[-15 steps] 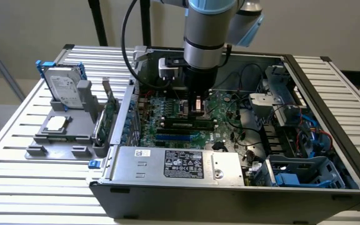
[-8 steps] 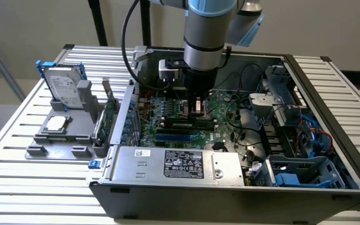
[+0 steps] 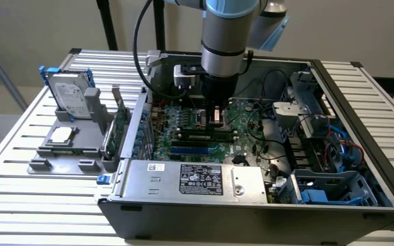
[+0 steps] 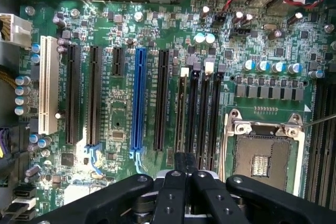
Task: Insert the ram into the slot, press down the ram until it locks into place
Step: 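Press down the ram until it locks into place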
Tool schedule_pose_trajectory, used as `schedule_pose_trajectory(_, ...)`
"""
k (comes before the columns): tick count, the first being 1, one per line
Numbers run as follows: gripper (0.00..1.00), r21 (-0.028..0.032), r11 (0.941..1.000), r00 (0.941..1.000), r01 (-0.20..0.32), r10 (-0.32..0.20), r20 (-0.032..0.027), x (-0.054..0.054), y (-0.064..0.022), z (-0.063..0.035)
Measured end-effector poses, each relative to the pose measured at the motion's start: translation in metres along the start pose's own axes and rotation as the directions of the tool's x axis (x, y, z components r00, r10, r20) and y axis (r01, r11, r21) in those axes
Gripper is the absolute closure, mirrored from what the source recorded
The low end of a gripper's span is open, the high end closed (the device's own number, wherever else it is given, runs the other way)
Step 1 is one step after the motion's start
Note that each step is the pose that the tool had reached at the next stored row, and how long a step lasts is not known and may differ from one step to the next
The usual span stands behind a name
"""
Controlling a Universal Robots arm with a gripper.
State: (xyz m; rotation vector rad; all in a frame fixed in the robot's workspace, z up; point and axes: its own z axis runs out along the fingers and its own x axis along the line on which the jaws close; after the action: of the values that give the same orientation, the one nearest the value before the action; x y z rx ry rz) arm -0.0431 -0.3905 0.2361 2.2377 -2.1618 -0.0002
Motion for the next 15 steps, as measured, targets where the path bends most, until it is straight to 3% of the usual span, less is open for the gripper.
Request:
schedule_pose_trajectory(4, 0.89, -0.0024, 1.0, 1.0, 0.0, 0.0, -0.0003, 0.0004, -0.0008, -0.0133)
schedule_pose_trajectory(15, 0.89, -0.0026, 1.0, 1.0, 0.0, 0.0, 0.0001, 0.0005, -0.0017, -0.0145)
